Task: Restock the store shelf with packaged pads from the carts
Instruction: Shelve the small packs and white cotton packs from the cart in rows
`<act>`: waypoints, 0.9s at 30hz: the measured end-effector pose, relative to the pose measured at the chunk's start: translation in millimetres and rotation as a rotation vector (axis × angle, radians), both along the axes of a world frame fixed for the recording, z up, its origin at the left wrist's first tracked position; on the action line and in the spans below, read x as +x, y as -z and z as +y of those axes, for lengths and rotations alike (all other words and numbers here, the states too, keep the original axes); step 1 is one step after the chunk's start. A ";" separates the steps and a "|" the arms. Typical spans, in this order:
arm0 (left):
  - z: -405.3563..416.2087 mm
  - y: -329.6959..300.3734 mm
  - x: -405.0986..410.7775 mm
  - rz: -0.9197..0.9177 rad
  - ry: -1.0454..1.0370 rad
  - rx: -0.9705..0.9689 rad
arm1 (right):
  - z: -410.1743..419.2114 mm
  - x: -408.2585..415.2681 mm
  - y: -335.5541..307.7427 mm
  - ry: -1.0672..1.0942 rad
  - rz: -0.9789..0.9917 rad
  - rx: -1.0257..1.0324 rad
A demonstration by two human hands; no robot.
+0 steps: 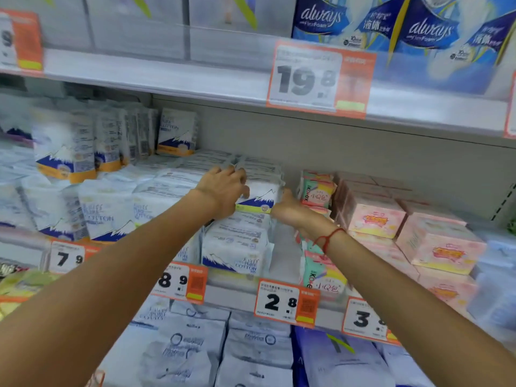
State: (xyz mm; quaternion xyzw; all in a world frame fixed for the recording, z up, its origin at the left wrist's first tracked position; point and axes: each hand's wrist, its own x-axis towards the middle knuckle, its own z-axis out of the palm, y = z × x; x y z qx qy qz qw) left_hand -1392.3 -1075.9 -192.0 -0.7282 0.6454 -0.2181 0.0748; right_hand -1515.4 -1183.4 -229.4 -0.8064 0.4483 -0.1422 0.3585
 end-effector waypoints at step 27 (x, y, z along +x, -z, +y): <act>-21.9 47.4 -124.8 0.629 0.046 0.142 | 36.8 -156.9 3.9 -0.393 0.774 -0.684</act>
